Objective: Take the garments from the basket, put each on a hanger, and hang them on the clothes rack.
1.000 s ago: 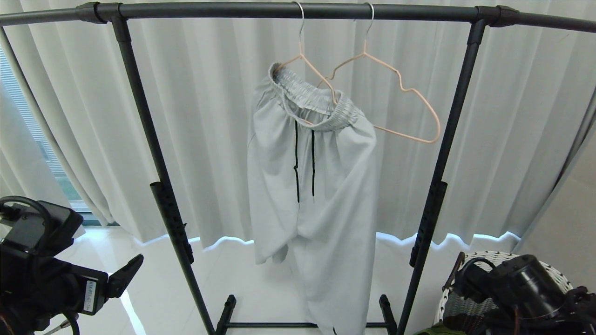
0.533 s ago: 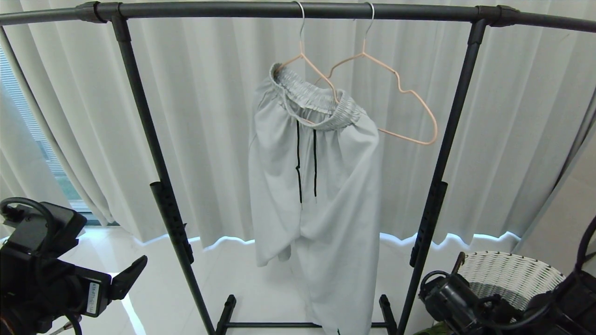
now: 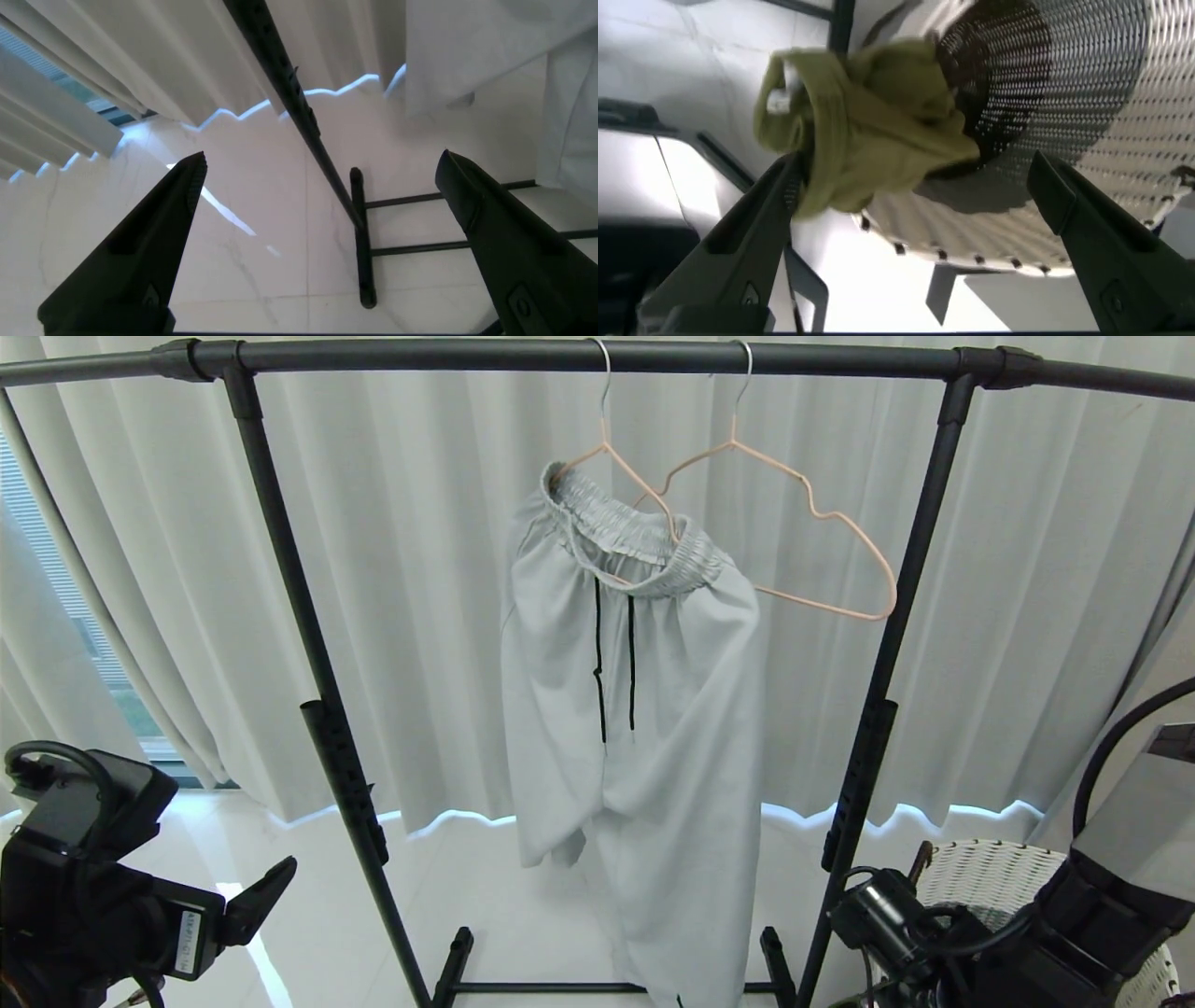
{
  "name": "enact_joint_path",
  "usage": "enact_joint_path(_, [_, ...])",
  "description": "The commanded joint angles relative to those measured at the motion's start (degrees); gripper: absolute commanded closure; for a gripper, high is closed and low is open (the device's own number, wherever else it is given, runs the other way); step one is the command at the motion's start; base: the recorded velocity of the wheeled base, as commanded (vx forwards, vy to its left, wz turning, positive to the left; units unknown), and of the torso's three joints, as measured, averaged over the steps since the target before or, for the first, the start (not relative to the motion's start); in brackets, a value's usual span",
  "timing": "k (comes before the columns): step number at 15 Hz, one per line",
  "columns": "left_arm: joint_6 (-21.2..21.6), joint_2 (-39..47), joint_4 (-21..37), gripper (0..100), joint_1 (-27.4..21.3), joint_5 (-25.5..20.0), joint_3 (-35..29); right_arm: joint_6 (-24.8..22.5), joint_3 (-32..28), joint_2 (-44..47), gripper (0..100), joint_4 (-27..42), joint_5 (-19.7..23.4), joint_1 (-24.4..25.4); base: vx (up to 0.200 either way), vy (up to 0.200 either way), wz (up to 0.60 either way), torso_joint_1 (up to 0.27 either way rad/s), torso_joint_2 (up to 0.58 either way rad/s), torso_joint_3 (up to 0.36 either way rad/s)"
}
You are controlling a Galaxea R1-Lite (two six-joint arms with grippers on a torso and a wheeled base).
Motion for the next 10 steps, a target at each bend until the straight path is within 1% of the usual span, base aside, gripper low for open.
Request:
enact_joint_path(1, [0.04,-0.24,-0.01,0,0.02,0.03,0.47,-0.01,-1.4,1.98,0,-0.54,0.08,-0.01,0.0,0.0,0.0,0.0,0.0,0.0])
enact_joint_path(3, [0.04,-0.32,-0.01,0,0.02,0.03,0.73,0.87,-1.58,4.17,0,-0.54,-0.18,-0.18,0.0,0.0,0.0,0.0,0.0,0.0])
enact_joint_path(5, [0.04,-0.32,-0.01,0,0.02,0.03,0.73,3.33,-1.58,5.32,0,-0.45,-0.18,-0.27,0.0,0.0,0.0,0.0,0.0,0.0])
enact_joint_path(7, [0.04,-0.24,-0.01,0,-0.33,0.03,0.73,3.51,-1.58,5.32,0,-0.37,-0.27,-0.27,0.0,0.0,0.0,0.0,0.0,0.0])
enact_joint_path(8, [0.04,-0.15,-0.09,0,-0.42,0.03,0.73,3.51,-1.58,5.4,100,-0.45,-0.27,-0.27,0.0,0.0,0.0,0.0,0.0,0.0])
enact_joint_path(10, [0.04,-0.15,-0.01,0,-0.42,0.03,0.73,3.6,-1.58,5.4,100,-0.37,-0.54,-0.27,0.0,0.0,0.0,0.0,0.0,0.0])
